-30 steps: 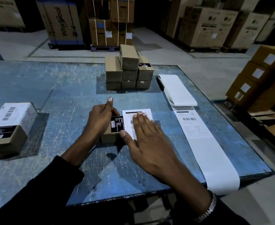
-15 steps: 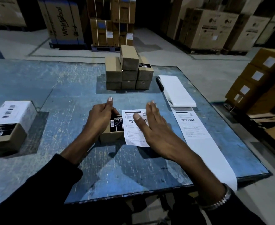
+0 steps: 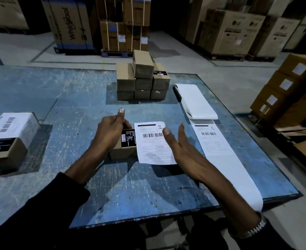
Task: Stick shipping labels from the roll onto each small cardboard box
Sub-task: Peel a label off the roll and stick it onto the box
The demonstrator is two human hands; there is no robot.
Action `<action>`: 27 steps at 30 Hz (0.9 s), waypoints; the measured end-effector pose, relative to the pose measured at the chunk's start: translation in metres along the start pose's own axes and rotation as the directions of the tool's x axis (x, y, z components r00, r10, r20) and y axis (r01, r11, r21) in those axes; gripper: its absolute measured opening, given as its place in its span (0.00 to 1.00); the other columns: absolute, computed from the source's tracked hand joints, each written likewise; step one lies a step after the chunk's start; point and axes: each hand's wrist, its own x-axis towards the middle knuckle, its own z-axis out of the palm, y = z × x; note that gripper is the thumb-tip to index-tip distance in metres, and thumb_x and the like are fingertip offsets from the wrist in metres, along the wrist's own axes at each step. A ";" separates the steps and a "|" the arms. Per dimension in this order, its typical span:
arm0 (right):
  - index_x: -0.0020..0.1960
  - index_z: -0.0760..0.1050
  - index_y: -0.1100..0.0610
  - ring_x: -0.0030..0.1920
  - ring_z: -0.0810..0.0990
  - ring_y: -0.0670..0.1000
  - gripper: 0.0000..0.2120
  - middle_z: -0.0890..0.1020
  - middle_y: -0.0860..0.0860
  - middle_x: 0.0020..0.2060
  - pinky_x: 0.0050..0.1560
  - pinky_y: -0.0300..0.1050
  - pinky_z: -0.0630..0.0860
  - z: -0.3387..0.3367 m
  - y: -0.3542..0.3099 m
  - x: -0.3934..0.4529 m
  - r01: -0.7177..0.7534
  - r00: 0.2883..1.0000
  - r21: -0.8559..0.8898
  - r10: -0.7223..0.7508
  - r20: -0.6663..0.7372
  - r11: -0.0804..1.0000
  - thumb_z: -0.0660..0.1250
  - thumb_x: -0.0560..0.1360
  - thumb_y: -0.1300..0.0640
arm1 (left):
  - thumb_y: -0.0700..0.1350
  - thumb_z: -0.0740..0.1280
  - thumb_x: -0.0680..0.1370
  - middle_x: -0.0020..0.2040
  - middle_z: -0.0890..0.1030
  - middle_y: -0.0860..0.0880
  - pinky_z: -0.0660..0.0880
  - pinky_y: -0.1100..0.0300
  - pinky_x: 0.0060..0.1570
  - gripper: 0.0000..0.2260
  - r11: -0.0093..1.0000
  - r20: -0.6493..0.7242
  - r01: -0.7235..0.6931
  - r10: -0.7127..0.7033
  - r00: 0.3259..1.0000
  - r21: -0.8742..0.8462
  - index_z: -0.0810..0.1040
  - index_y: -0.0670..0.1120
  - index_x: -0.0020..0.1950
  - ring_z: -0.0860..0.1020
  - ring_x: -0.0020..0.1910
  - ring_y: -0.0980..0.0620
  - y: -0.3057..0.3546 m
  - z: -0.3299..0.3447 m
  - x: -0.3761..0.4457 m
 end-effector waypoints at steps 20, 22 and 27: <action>0.87 0.36 0.47 0.84 0.40 0.40 0.47 0.41 0.43 0.86 0.84 0.45 0.39 0.008 0.022 -0.013 0.030 0.999 -0.303 -0.039 -0.025 0.953 0.37 0.77 0.21 | 0.63 0.55 0.88 0.39 0.86 0.48 0.72 0.58 0.43 0.31 1.000 0.013 -0.027 0.027 1.000 0.011 0.85 0.45 0.40 0.84 0.41 0.50 0.003 -0.003 -0.003; 0.87 0.39 0.46 0.84 0.43 0.40 0.48 0.43 0.41 0.86 0.82 0.43 0.41 0.003 0.015 -0.017 0.001 0.991 -0.195 -0.027 -0.128 0.981 0.38 0.76 0.20 | 0.62 0.55 0.88 0.39 0.86 0.48 0.71 0.58 0.42 0.30 1.000 0.010 -0.020 0.020 1.000 0.009 0.85 0.45 0.40 0.83 0.40 0.51 0.005 -0.003 -0.003; 0.87 0.36 0.45 0.82 0.35 0.37 0.41 0.37 0.39 0.84 0.80 0.41 0.34 0.024 -0.024 -0.017 0.262 0.952 -0.298 -0.297 -0.078 0.918 0.38 0.80 0.26 | 0.62 0.54 0.88 0.38 0.86 0.49 0.73 0.57 0.43 0.30 1.000 0.031 -0.014 0.014 0.999 0.008 0.85 0.46 0.41 0.84 0.40 0.52 0.006 -0.003 -0.005</action>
